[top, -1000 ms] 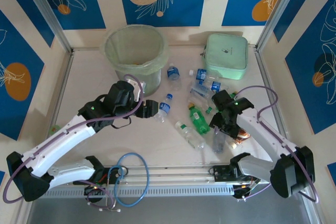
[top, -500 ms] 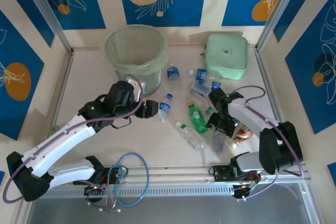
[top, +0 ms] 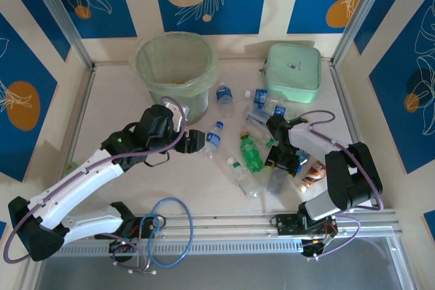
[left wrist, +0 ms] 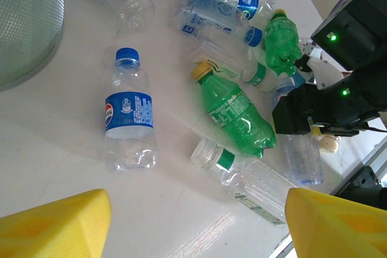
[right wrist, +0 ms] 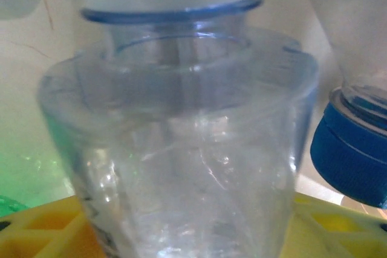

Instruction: Put the plastic bottles in the bin

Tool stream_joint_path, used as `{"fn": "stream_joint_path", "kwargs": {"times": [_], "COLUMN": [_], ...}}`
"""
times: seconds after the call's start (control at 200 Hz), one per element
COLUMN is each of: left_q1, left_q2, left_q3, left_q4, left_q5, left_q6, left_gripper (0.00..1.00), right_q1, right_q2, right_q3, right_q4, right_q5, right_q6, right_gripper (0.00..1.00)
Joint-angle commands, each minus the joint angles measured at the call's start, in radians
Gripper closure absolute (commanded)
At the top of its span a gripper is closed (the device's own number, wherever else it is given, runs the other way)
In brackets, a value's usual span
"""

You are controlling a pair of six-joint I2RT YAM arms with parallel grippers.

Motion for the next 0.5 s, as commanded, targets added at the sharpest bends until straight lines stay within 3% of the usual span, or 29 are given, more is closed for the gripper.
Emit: {"fn": "stream_joint_path", "kwargs": {"times": [0.0, 0.24, 0.495], "left_q1": [-0.008, -0.008, -0.006], "left_q2": [-0.019, -0.014, -0.017], "left_q3": [0.006, 0.024, 0.023], "left_q4": [0.014, 0.005, -0.004], "left_q5": [-0.008, -0.021, -0.05], "left_q6": [0.011, 0.016, 0.027], "left_gripper": [0.24, 0.23, 0.21], "right_q1": [0.014, 0.064, 0.21], "right_q2": [-0.014, -0.102, -0.284], "right_q3": [0.017, 0.044, 0.149], "right_q4": [-0.002, -0.032, -0.08], "right_q5": [-0.015, 0.025, 0.088], "right_q6": [0.001, 0.007, 0.005], "right_gripper": [0.42, 0.47, 0.49]}}
